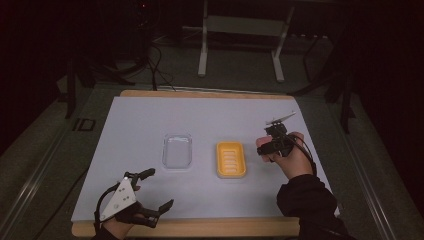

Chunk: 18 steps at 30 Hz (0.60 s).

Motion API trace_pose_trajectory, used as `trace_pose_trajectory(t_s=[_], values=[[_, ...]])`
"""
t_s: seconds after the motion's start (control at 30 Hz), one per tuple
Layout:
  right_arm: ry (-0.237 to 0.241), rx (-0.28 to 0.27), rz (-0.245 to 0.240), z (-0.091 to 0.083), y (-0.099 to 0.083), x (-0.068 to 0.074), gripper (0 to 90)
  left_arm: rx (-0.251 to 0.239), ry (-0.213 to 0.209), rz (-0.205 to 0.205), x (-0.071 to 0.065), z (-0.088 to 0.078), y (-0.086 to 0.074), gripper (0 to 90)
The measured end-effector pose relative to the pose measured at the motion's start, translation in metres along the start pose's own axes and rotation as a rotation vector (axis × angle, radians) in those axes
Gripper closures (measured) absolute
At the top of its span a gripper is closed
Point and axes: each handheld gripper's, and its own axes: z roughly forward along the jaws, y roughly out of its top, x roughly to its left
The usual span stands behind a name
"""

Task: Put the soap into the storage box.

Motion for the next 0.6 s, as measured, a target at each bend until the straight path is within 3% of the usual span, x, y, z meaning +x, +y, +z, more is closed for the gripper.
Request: trace_pose_trajectory(t_s=[0.33, 0.6], values=[[0.031, -0.072, -0.004, -0.016, 0.007, 0.035, 37.5, -0.001, 0.003, 0.004, -0.001, -0.001, 0.0, 0.6], [0.066, -0.117, -0.01, -0.017, 0.01, 0.065, 37.5, 0.0, 0.008, 0.01, -0.001, -0.001, 0.001, 0.6]])
